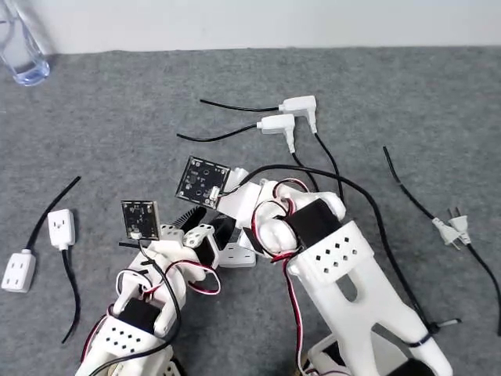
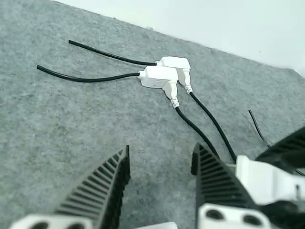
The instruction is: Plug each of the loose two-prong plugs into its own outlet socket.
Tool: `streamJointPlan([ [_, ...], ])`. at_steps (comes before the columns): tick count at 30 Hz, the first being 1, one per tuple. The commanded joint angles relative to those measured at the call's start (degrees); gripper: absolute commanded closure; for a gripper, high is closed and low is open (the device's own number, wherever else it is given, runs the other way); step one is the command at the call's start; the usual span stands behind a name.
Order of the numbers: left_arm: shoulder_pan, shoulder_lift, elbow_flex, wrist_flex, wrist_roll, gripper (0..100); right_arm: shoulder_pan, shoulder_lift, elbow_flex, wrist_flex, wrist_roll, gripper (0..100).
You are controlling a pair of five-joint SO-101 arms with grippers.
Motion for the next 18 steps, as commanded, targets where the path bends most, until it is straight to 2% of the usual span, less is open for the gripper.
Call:
streamJointPlan([
  [1, 0.09, -0.53, -0.04, -1.05, -0.35, 79, -0.4, -2.42, -4.57, -1.1, -2.11, 98.9],
  [9, -0.18, -0.62, -0.22, -1.14, -0.35, 79, -0.48, -2.33, -4.31, -1.89, -2.11, 98.9],
  [13, -3.25, -0.62, -0.48, -1.32, -0.18, 79, -0.4, -2.42, -4.22, -1.54, -1.58, 98.9],
  [18, -1.14, -0.62, -0.04, -1.05, -0.35, 79, -0.66, -2.42, -4.57, -2.07, -2.73, 98.9],
])
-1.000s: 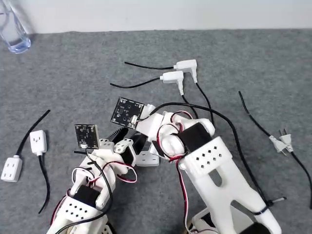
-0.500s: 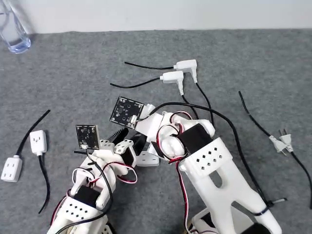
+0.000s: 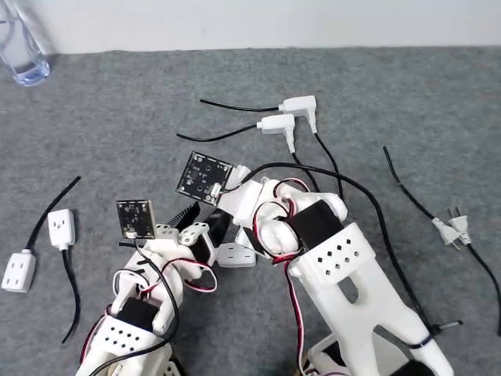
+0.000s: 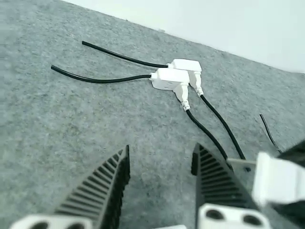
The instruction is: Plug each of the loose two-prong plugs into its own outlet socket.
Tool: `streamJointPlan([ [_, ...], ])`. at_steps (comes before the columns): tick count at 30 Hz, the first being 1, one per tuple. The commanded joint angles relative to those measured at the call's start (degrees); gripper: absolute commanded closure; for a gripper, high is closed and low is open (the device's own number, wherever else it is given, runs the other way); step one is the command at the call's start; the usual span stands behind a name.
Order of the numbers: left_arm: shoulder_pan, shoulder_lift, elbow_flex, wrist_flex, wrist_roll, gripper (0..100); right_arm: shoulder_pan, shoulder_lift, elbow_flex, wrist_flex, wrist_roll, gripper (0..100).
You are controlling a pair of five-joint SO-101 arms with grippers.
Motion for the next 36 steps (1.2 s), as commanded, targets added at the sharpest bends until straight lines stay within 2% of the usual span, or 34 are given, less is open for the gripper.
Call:
streamJointPlan([
  [1, 1.32, -0.62, -0.22, -0.88, -0.09, 79, -0.66, -1.89, -4.31, -1.45, -0.53, 98.9],
  [5, 1.23, -0.62, -0.22, -0.88, -0.09, 79, -0.4, -1.8, -4.04, -1.1, -0.09, 98.9],
  [8, -2.99, -0.62, -0.48, -0.88, -0.09, 79, -0.13, -1.36, -4.31, -0.66, 0.18, 99.0],
  [12, -16.7, -0.62, -0.31, -0.97, -0.44, 79, 0.31, -1.27, -4.48, 2.07, 4.84, 99.0],
  [14, -24.44, -0.53, 0.31, -0.44, -3.52, 79, 0.31, -1.01, -4.4, 3.12, 7.3, 99.0],
  [17, -34.81, -0.53, 0.31, 4.75, -9.67, 79, 0.4, 1.54, -5.89, 4.97, 11.78, 99.0],
  [20, -41.41, -0.53, 0.31, 10.46, -13.71, 79, 0.57, 7.78, -10.99, 8.57, 15.65, 99.0],
  [26, -41.58, -0.53, 0.31, 10.9, -14.95, 79, 0.75, 25.54, -26.64, 18.07, 22.15, 99.0],
  [30, -41.41, -0.53, 0.31, 10.99, -15.03, 79, 3.56, 36.79, -36.92, 23.52, 25.05, 99.0],
  [36, -41.14, -0.53, 0.31, 10.73, -15.03, 79, 5.05, 46.11, -40.09, 25.8, 25.32, 99.0],
])
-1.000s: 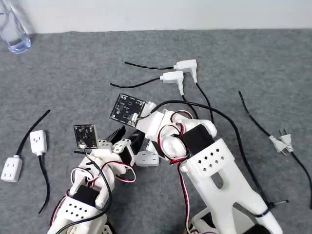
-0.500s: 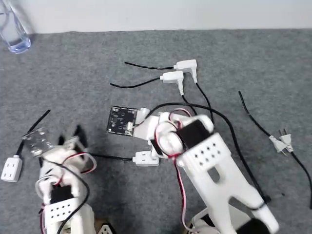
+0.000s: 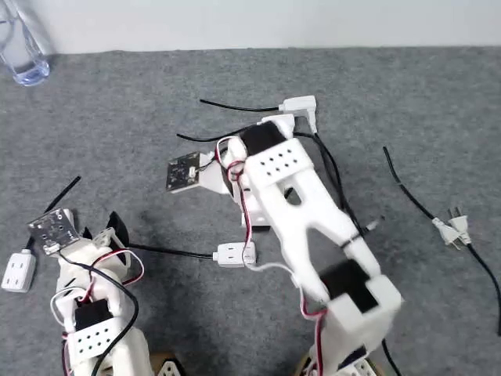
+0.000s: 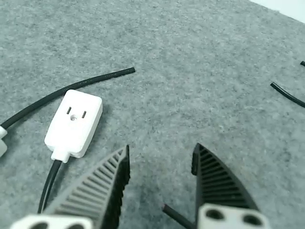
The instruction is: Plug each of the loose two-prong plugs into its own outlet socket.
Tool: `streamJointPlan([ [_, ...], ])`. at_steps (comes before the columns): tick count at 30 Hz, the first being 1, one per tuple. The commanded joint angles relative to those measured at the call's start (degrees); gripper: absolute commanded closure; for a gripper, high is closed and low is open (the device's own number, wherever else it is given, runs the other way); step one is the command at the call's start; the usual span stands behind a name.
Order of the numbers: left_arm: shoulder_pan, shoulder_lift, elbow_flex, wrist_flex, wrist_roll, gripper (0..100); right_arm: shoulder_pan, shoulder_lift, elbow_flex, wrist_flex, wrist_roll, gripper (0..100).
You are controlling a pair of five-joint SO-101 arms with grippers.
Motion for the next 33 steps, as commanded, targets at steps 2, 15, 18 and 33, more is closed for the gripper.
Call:
streamJointPlan([
  [2, 1.23, -0.53, -0.4, 0.0, -0.44, 79, -1.45, 1.36, -2.46, 1.45, 0.35, 99.0],
  [15, 1.49, -0.53, -0.4, 0.18, -0.44, 79, -6.46, 1.54, 5.8, -1.27, -4.13, 99.0],
  [18, 1.49, -0.53, -0.4, 0.18, -0.44, 79, -5.41, 1.45, 7.21, -2.42, -3.96, 99.0],
  [33, 1.49, -0.53, -0.4, 0.35, -0.44, 79, -4.97, 1.36, 8.35, -6.37, 0.0, 99.0],
])
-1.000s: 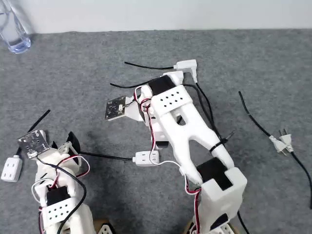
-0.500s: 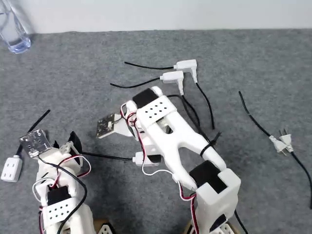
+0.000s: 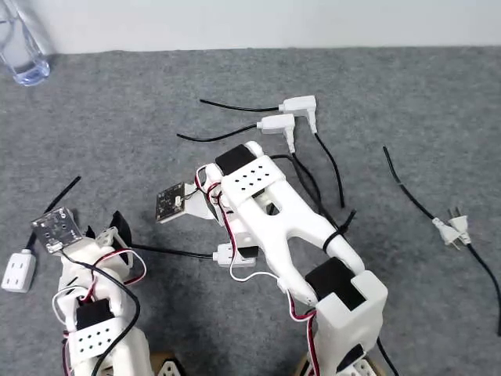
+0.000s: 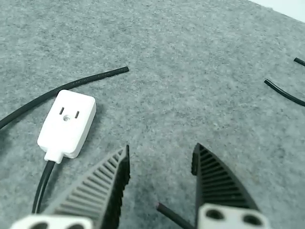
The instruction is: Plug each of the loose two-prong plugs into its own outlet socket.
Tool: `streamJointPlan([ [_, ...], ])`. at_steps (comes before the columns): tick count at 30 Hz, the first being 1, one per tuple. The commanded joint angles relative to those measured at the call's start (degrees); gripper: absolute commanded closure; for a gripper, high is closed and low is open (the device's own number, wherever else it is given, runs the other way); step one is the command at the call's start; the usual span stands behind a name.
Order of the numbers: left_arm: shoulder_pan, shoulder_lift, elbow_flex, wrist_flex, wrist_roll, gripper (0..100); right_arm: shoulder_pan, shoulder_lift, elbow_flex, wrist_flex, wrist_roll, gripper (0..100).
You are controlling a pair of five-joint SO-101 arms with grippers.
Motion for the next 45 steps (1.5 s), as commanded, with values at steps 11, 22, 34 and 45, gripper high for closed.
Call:
streamJointPlan([
  [11, 0.35, -0.53, -0.4, 0.35, -0.44, 79, 3.91, -0.04, -3.43, -0.22, 2.2, 99.0],
  [22, 0.35, -0.53, -0.4, 0.35, -0.44, 79, 2.24, 3.65, -2.46, -1.71, 2.02, 99.0],
  [34, 0.35, -0.53, -0.4, 0.35, -0.44, 79, -1.63, 3.91, 4.13, -7.52, 0.44, 99.0],
  [45, 0.26, -0.53, -0.4, 0.35, -0.44, 79, -2.42, 3.91, 13.27, -16.04, 0.26, 99.0],
])
